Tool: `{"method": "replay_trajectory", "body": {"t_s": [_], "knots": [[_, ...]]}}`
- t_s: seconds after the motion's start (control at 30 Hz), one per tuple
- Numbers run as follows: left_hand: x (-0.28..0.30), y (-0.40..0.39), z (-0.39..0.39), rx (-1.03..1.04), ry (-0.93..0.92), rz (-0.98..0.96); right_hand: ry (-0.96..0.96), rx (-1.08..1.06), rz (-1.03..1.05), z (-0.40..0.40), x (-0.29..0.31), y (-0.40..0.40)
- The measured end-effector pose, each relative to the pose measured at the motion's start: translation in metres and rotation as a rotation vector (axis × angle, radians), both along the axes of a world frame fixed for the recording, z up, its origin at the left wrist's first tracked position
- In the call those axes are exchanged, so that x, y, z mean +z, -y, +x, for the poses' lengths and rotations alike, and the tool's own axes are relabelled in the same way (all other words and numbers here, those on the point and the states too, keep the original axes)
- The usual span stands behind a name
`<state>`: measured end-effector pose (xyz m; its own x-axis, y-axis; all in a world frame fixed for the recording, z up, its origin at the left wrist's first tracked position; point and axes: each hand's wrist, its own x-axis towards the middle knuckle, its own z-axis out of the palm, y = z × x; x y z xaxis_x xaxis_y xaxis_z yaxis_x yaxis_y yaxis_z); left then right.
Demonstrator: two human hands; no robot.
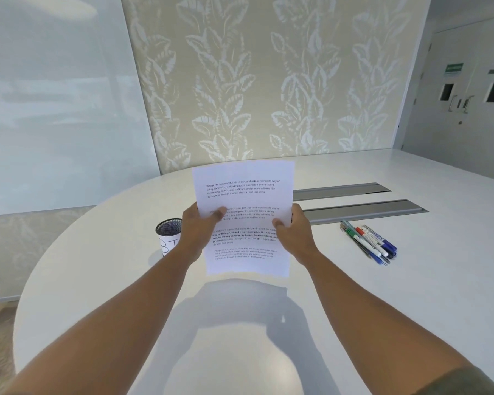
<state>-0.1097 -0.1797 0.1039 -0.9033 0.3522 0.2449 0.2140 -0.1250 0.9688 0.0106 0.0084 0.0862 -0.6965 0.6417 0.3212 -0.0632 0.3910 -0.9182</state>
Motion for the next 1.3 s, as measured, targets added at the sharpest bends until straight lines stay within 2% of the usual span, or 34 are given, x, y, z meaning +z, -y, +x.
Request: {"method": "replay_trajectory", "body": {"t_s": [0.4, 0.53, 0.77, 0.93, 1.1, 1.3], "knots": [[-0.069, 0.025, 0.003, -0.088, 0.046, -0.238, 0.197, 0.045, -0.041, 0.011, -0.040, 0.004], [-0.067, 0.029, 0.001, -0.041, 0.107, -0.142, 0.150, 0.023, -0.103, 0.005, -0.031, 0.006], [-0.060, 0.035, -0.002, 0.106, 0.241, 0.076, -0.007, 0.028, -0.407, 0.000, -0.021, 0.007], [-0.051, 0.027, 0.000, 0.065, 0.355, 0.163, -0.064, 0.059, -0.615, -0.001, -0.020, 0.009], [-0.041, 0.013, 0.007, -0.069, 0.368, 0.197, -0.133, 0.174, -0.816, 0.000, -0.017, 0.016], [-0.032, 0.007, 0.005, -0.109, 0.338, 0.210, -0.083, 0.224, -0.801, 0.004, -0.017, 0.011]]}}
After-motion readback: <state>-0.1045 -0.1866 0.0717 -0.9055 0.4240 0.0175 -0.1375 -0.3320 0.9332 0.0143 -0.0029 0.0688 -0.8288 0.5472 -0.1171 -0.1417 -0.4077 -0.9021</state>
